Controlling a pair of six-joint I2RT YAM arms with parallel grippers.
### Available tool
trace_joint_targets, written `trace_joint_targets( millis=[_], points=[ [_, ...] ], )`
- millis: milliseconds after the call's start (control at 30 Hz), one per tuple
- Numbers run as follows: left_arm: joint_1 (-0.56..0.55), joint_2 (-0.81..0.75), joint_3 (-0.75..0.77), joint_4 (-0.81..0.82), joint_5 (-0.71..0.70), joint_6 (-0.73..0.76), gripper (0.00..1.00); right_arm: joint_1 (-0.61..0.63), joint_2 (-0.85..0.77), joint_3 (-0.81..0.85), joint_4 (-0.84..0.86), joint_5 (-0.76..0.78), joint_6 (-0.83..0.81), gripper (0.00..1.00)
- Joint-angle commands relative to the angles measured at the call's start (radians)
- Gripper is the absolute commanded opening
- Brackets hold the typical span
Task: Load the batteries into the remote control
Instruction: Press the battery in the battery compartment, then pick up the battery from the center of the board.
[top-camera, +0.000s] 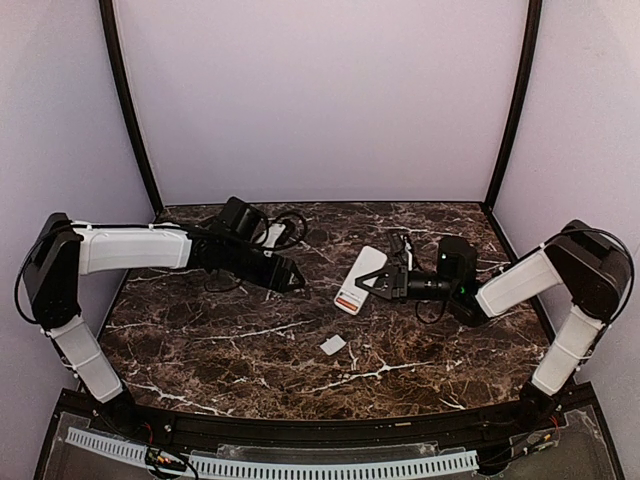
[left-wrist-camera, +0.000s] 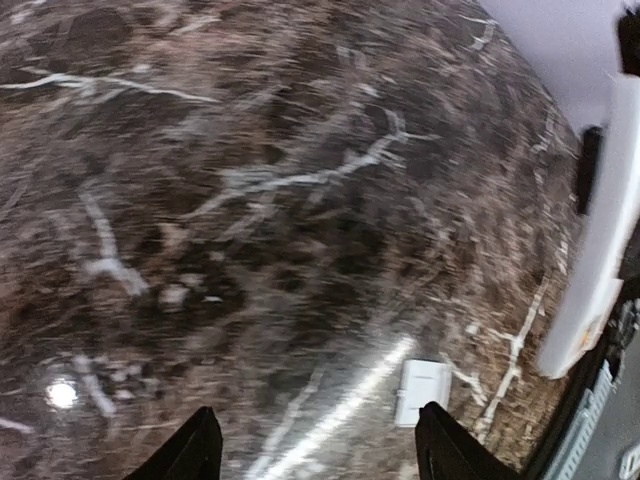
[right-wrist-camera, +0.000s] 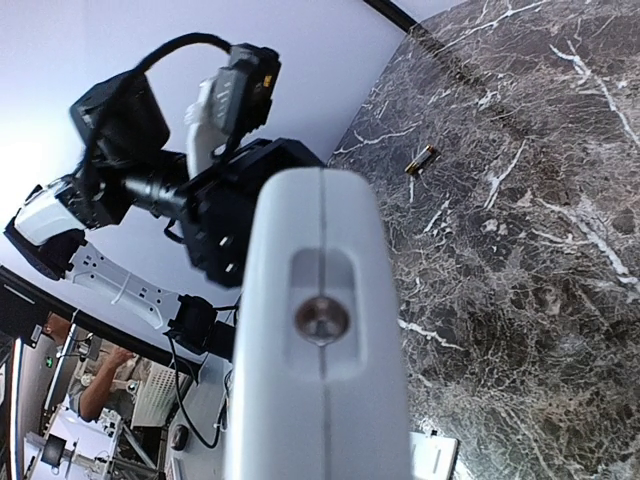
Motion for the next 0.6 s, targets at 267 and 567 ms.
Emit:
trace_joint_targets(
  millis=[267, 567],
  points=[
    [0.281, 0.116, 0.207, -0.371, -0.349, 0.185, 0.59, -0.062, -0.065, -0.017, -0.095, -0.052, -0.068, 0.00],
    [0.312, 0.297, 0.389, -0.494, -0.339, 0.255, 0.44, -0.070, -0.046, -0.003, -0.134, -0.094, -0.083, 0.00]
  ],
)
